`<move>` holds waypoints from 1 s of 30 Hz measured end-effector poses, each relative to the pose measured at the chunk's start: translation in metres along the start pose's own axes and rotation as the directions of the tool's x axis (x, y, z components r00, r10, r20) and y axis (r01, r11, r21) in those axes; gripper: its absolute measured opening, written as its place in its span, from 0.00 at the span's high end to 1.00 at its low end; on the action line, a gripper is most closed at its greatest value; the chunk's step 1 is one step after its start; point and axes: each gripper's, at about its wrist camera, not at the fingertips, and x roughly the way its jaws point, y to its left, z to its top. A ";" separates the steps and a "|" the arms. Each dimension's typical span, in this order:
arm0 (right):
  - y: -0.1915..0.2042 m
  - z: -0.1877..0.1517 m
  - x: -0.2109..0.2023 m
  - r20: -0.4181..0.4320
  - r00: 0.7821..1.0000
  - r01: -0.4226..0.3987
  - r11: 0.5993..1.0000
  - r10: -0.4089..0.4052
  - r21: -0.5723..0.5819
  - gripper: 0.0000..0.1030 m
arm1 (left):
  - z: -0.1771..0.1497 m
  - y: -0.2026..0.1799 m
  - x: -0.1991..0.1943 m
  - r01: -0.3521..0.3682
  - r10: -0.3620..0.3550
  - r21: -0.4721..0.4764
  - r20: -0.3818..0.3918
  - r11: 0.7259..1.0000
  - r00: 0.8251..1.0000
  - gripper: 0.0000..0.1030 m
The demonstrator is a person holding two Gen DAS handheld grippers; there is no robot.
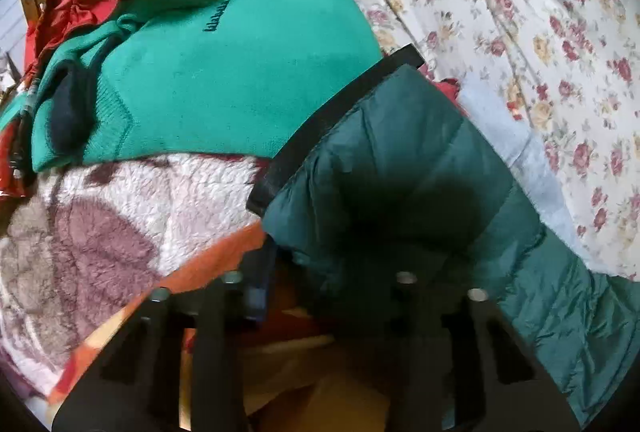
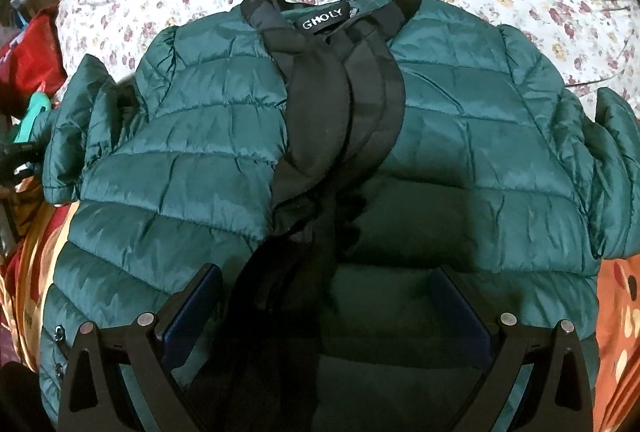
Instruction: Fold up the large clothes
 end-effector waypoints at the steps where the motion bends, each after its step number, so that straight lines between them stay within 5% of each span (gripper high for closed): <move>1: 0.001 0.000 0.000 0.002 1.000 -0.001 1.000 0.001 0.000 0.00 | -0.001 0.000 -0.005 0.003 -0.004 0.007 0.012 1.000 1.000 0.87; 4: 0.002 0.000 0.000 0.006 1.000 -0.006 1.000 0.006 -0.001 0.00 | -0.008 -0.002 -0.033 0.009 -0.012 0.047 0.067 0.999 0.998 0.92; 8: 0.002 0.000 -0.001 0.011 1.000 -0.011 1.000 0.011 0.007 0.00 | -0.017 0.003 -0.087 0.100 -0.110 0.085 0.127 0.991 0.986 0.93; 17: -0.004 -0.002 -0.010 0.015 1.000 -0.020 1.000 0.020 0.007 0.00 | -0.043 -0.024 -0.182 0.269 -0.298 0.196 0.142 0.943 0.944 0.93; 25: -0.035 0.007 -0.025 0.048 0.999 0.008 0.999 -0.010 0.051 0.00 | -0.112 -0.121 -0.248 0.416 -0.469 0.412 0.033 0.811 0.883 0.93; 30: -0.063 0.007 -0.040 0.074 0.997 0.026 0.996 -0.033 0.088 0.00 | -0.167 -0.195 -0.260 0.449 -0.502 0.507 -0.038 0.736 0.864 0.93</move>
